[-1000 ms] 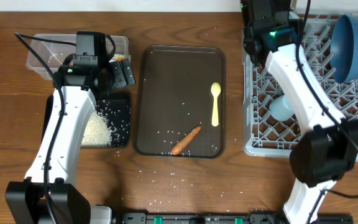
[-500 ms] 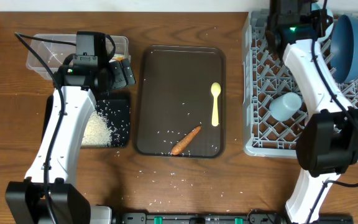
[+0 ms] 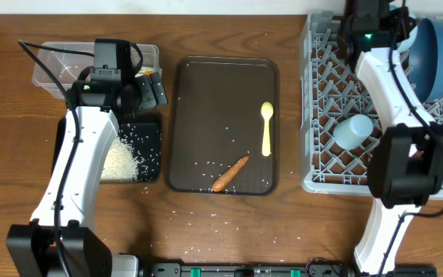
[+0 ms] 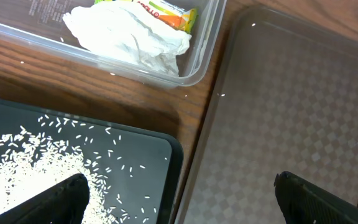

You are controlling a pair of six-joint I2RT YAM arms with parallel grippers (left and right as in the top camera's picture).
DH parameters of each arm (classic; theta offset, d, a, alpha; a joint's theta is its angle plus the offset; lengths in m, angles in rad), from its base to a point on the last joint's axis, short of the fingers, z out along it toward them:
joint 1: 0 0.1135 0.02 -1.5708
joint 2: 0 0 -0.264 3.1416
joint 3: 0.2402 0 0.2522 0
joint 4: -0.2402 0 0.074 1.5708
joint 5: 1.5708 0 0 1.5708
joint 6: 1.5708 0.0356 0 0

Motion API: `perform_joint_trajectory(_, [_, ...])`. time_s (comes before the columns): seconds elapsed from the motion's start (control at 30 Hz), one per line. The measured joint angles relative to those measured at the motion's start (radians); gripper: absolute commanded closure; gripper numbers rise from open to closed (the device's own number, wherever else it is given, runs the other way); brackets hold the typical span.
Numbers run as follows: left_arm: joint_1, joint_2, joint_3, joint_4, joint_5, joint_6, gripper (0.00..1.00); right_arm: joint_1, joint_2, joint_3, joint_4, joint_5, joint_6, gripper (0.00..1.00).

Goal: Sort waste into correct bins and load items into the dishwasher rack
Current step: 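Carry the bowl right and set it in the rack with the right gripper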

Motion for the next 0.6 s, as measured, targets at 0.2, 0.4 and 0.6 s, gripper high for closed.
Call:
perform_joint_trajectory(0.2, [0.0,0.0,0.0,0.0,0.0,0.0,0.03,0.018,0.048,0.0,0.019,-0.006,-0.074,0.99])
perform_joint_trajectory(0.4, [0.0,0.0,0.0,0.0,0.0,0.0,0.03,0.05,0.065,0.0,0.024,-0.006,-0.107,0.99])
perform_joint_trajectory(0.6, [0.0,0.0,0.0,0.0,0.0,0.0,0.03,0.08,0.098,0.0,0.024,0.027,-0.154,0.99])
